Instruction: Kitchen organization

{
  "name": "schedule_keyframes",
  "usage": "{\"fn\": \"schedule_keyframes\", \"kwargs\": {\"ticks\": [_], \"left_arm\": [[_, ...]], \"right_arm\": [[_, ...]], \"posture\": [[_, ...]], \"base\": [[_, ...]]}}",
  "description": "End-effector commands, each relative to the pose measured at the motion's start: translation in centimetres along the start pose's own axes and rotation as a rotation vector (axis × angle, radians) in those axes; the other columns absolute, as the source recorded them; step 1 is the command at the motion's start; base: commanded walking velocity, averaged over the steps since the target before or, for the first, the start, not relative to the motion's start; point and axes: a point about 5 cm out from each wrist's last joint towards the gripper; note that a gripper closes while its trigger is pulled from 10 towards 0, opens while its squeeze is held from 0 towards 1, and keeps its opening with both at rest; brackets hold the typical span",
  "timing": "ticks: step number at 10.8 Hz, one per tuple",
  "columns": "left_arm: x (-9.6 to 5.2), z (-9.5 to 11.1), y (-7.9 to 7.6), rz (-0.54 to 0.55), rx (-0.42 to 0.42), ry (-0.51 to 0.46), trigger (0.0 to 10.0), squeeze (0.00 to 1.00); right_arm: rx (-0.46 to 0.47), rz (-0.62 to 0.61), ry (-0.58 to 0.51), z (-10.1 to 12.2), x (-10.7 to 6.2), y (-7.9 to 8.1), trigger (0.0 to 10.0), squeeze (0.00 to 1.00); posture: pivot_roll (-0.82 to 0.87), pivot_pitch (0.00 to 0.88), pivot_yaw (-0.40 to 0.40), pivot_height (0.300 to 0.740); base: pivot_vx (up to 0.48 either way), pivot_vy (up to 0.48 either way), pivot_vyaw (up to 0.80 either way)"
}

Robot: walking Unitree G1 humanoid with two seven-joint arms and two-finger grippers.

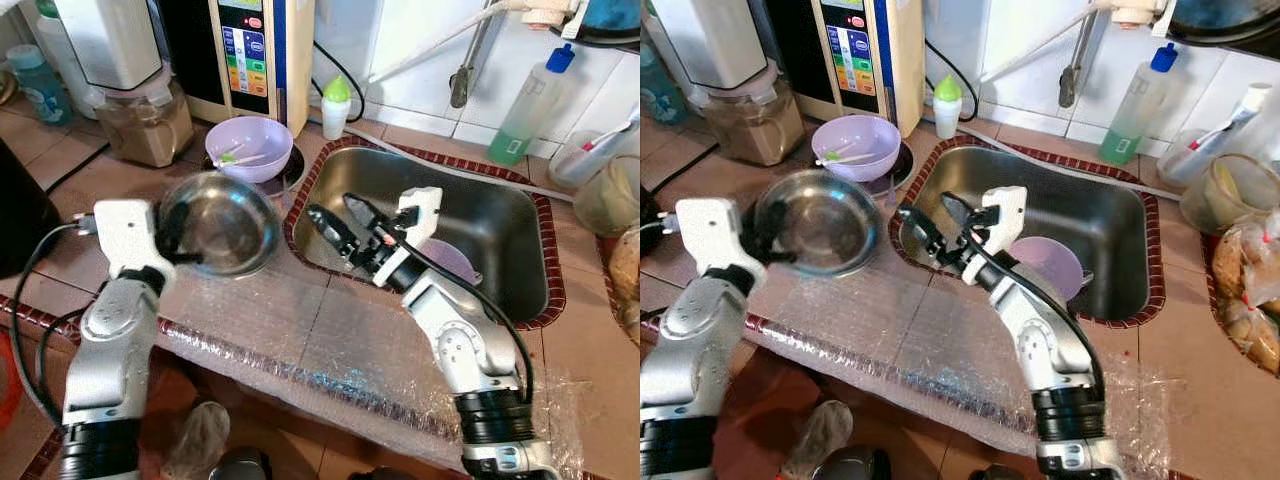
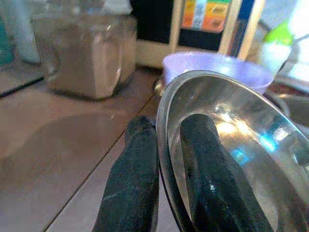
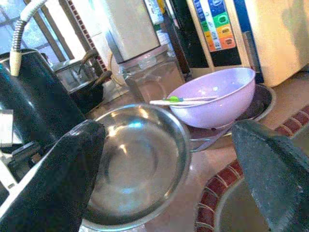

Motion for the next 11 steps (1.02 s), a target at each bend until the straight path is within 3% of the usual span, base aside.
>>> {"fn": "schedule_keyframes", "kwargs": {"ticks": [1,2,5,9,10,11], "left_arm": [[0.3,1.3,-0.8,-0.039,0.013,-0.07,0.0,0.0],[0.3,2.0,-1.4,-0.075,0.03,-0.137,0.0,0.0],[0.0,3.0,-2.0,-0.124,-0.007,-0.201,0.0,0.0],[0.0,4.4,-4.0,-0.264,-0.088,-0.289,0.0,0.0],[-0.1,4.7,-4.5,-0.298,-0.1,-0.3,0.0,0.0],[-0.1,4.8,-4.7,-0.314,-0.109,-0.304,0.0,0.0]], "right_arm": [[-0.01,0.014,0.002,0.4,0.4,0.1,10.0,0.0],[-0.001,0.013,0.029,-0.1,0.9,0.1,10.0,0.0],[0.015,-0.018,0.052,-0.8,1.8,-0.2,10.0,0.0],[0.044,-0.019,0.068,-1.5,3.1,-0.1,10.0,0.0],[0.029,-0.065,0.073,-1.5,3.3,-0.7,0.0,0.0],[0.017,-0.086,0.049,-1.1,3.5,-1.0,0.0,0.0]], "posture": [[0.02,0.019,-0.037,0.74],[0.02,0.025,-0.039,0.74],[0.03,0.026,-0.043,0.74],[0.03,0.023,-0.043,0.74],[0.03,0.023,-0.041,0.74],[0.03,0.022,-0.039,0.74]], "base": [[0.0,0.0,0.0],[0.0,0.0,0.0],[0.0,0.0,0.0],[0.0,0.0,0.0],[0.0,0.0,0.0],[0.0,0.0,0.0]]}}
Point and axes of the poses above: a point about 5 cm out from each wrist's last joint towards the gripper, its own x axis pointing out of the wrist towards the gripper, its own z axis along the axis of the wrist's last joint, y = z × x, and after that the axes turned 4 degrees about -x, right-handed
